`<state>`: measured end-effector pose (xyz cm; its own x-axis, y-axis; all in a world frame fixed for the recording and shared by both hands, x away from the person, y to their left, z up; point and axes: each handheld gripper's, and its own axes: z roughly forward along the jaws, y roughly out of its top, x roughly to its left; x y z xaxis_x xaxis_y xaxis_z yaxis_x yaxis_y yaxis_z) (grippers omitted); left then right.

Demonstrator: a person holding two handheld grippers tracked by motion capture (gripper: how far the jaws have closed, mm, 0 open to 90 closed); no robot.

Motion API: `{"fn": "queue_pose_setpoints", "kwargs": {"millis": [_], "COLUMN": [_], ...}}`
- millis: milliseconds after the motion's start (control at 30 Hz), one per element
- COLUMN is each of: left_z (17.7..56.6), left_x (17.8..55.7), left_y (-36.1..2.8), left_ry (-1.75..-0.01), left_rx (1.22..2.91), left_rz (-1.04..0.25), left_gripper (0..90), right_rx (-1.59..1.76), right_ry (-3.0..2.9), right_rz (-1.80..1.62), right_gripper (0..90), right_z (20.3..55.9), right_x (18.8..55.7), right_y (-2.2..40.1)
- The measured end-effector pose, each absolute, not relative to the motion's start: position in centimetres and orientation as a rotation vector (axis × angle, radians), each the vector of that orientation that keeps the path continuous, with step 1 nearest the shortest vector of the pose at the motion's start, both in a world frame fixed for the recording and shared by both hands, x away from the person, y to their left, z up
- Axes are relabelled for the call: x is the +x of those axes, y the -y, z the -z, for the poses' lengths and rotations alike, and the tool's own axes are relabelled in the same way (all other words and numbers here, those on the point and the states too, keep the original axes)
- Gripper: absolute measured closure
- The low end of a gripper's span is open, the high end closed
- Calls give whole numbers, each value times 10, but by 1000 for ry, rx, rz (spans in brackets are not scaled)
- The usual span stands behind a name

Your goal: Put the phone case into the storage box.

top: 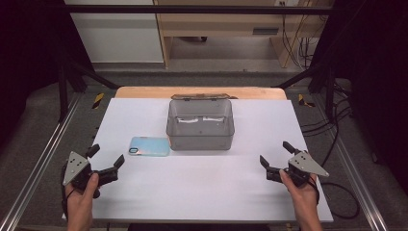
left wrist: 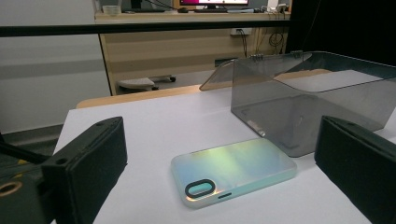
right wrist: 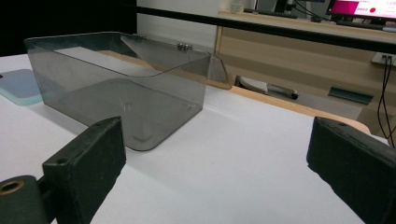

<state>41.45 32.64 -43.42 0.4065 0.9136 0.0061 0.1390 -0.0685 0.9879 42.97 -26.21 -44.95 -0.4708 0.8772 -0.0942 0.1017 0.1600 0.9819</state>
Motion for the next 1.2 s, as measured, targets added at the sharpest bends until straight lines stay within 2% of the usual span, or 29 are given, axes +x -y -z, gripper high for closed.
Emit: {"fn": "queue_pose_setpoints", "kwargs": {"millis": [500, 600, 800, 1000, 1200], "left_z": [429, 424, 406, 390, 395], "left_x": [417, 414, 423, 468, 510], "left_y": [-310, -303, -287, -273, -266], "left_ry": [-984, -1010, -955, -932, -989], "left_rx": [1571, 1590, 1623, 1705, 1772], "left_rz": [-824, -815, -825, -795, -769], "left_gripper": [30, 46, 44, 50, 83], "right_rx": [977, 974, 990, 997, 972], "right_ry": [-1710, -1702, -1696, -1695, -1717], "right_rz": [-1382, -1381, -1378, -1375, -1361], "right_gripper": [48, 48, 48, 48, 48], "right_z": [451, 448, 449, 450, 450], "right_x": [433, 432, 431, 433, 431], "right_y": [265, 266, 267, 268, 264]}}
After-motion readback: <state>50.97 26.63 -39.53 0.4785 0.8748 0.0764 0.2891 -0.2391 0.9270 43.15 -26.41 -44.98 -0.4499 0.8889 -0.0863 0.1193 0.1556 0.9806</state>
